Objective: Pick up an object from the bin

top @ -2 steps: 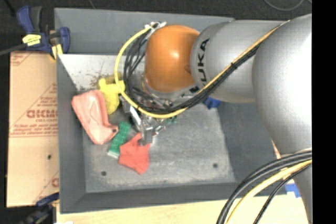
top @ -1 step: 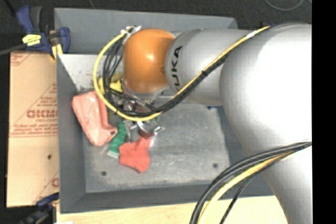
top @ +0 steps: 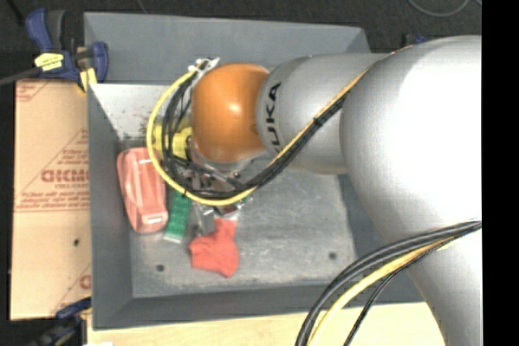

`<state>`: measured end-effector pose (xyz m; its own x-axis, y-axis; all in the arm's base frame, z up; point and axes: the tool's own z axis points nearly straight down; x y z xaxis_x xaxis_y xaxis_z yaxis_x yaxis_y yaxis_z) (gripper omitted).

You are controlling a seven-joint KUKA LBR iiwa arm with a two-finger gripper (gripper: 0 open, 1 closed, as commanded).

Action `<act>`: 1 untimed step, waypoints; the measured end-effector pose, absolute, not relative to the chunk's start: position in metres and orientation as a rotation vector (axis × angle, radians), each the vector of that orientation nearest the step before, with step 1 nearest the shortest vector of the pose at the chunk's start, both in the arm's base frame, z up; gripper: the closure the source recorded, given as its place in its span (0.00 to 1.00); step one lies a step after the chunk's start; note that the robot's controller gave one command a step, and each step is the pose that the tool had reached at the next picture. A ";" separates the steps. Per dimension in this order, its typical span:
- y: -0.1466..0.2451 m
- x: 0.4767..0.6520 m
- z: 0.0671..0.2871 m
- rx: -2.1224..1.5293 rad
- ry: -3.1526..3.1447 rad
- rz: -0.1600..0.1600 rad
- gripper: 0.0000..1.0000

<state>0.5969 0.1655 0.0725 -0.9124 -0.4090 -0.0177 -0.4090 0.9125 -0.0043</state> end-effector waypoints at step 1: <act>0.162 0.575 0.072 -0.671 3.057 -0.005 0.00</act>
Offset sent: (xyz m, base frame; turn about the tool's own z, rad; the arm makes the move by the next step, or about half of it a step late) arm 0.0012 0.0156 -0.0020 -0.0552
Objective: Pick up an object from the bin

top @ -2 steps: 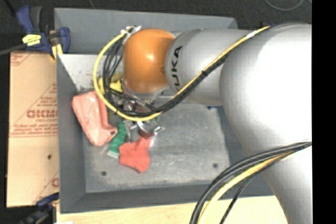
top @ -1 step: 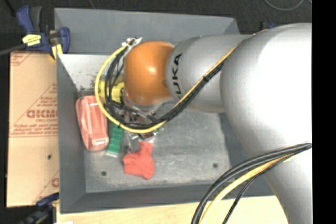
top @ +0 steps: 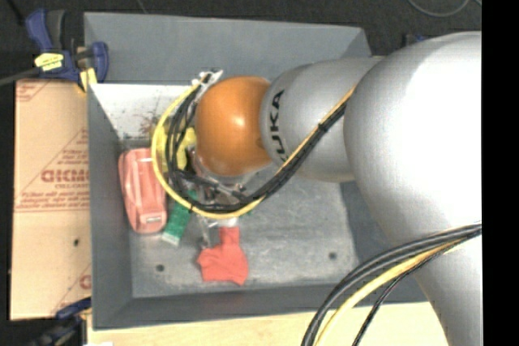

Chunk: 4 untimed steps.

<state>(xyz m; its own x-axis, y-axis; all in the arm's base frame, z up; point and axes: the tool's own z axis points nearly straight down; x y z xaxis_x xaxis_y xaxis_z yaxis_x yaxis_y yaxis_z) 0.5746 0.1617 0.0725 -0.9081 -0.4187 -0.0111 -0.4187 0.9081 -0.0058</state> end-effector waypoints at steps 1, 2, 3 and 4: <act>0.167 0.598 0.071 -0.711 3.046 -0.023 0.00; 0.168 0.574 0.079 -0.641 3.070 -0.009 1.00; 0.168 0.574 0.079 -0.640 3.071 -0.009 1.00; 0.168 0.574 0.126 -0.627 3.077 -0.008 1.00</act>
Offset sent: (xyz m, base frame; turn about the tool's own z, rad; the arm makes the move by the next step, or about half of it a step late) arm 0.0000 0.0090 0.0070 0.0205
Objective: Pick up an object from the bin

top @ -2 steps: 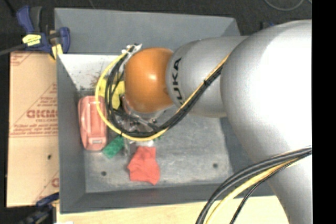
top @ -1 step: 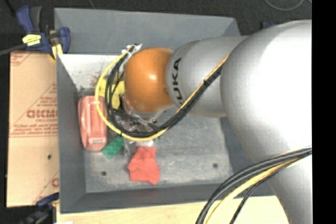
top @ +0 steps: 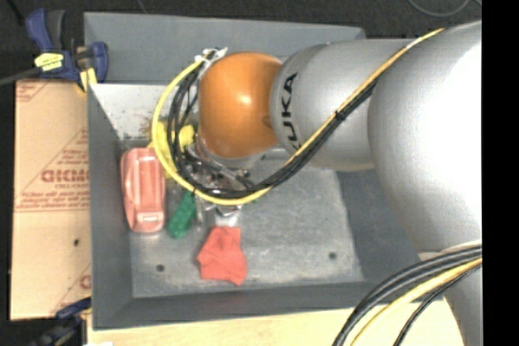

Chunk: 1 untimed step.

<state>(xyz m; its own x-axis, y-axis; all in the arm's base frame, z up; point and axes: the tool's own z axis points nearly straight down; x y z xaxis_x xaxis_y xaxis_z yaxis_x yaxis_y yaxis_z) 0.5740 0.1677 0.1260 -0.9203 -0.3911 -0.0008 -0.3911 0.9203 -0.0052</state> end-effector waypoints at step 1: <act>0.072 0.566 0.094 -0.705 3.053 -0.008 1.00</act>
Offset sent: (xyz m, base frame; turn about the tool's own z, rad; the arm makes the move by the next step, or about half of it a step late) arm 0.0000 0.0000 0.0000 0.0000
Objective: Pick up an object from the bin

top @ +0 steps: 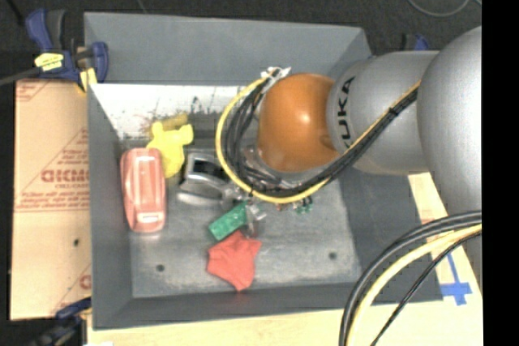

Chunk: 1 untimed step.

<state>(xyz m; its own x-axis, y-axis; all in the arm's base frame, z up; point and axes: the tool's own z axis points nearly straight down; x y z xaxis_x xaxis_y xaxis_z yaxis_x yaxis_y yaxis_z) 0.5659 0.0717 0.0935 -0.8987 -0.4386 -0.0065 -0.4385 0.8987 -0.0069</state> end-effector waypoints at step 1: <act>0.072 0.566 0.094 -0.705 3.053 -0.008 1.00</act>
Offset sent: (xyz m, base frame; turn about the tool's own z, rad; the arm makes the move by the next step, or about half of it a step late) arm -0.0135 0.0088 0.1478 -0.0217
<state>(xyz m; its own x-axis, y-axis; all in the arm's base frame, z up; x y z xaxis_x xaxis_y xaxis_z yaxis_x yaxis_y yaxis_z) 0.5660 0.0717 0.0935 -0.8987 -0.4384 -0.0065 -0.4384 0.8988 -0.0070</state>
